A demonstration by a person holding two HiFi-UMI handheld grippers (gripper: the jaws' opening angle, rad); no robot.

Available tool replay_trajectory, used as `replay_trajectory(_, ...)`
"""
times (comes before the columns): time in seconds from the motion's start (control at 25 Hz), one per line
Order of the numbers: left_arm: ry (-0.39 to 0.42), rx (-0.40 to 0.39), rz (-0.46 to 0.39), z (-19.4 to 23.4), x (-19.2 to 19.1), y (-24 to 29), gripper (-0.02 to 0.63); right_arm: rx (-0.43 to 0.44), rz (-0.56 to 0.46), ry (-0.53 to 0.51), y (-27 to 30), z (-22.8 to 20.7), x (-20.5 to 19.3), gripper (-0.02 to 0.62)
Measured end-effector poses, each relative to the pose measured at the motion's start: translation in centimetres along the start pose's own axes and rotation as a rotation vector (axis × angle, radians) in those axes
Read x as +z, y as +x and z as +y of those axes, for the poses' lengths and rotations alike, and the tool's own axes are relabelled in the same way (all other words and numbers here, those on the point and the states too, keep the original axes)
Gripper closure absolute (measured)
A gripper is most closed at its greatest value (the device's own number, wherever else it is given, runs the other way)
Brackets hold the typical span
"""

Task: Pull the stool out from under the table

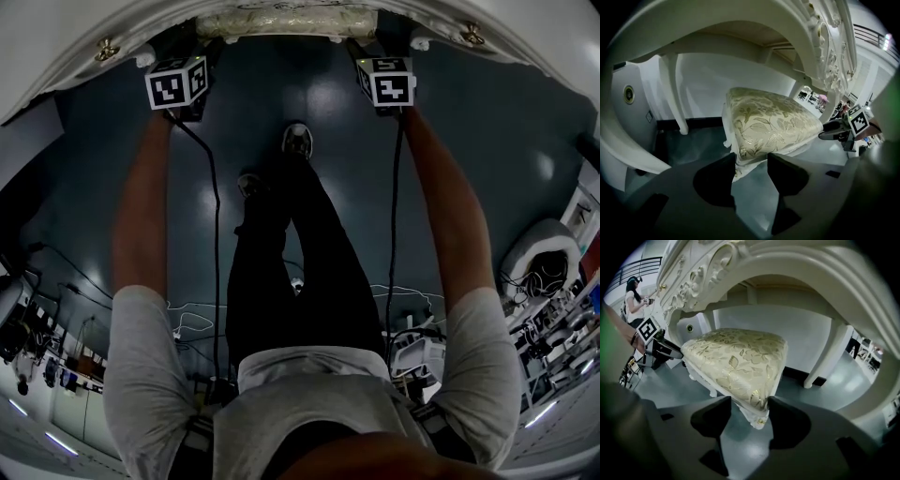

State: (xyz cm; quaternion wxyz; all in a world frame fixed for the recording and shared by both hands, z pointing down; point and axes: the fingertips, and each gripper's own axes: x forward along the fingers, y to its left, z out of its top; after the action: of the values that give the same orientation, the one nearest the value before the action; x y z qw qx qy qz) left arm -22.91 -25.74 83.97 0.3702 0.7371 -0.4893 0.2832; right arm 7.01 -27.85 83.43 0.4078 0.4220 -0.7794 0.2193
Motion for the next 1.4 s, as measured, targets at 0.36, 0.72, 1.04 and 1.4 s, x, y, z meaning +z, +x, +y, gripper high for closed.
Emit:
replay_trajectory(0.36, 0.017, 0.026, 0.025, -1.0, -2.3, -1.3, 0.403, -0.006, 0.021, -0.002, -1.5, 1.0, -1.9, 0.336)
replay_trajectory(0.72, 0.014, 0.056, 0.001, -1.2, -3.1, -2.5, 0.411, -0.007, 0.001, -0.026, -1.8, 1.5, -2.0, 0.341)
replay_trajectory(1.04, 0.054, 0.079, 0.076, -2.6, -5.9, -3.7, 0.437, -0.005, 0.059, -0.052, -2.8, 1.9, -3.6, 0.342)
replay_trajectory(1.4, -0.043, 0.059, 0.030, -2.2, -5.8, -3.7, 0.430, 0.000, 0.040, -0.027, -2.9, 2.1, -3.6, 0.339)
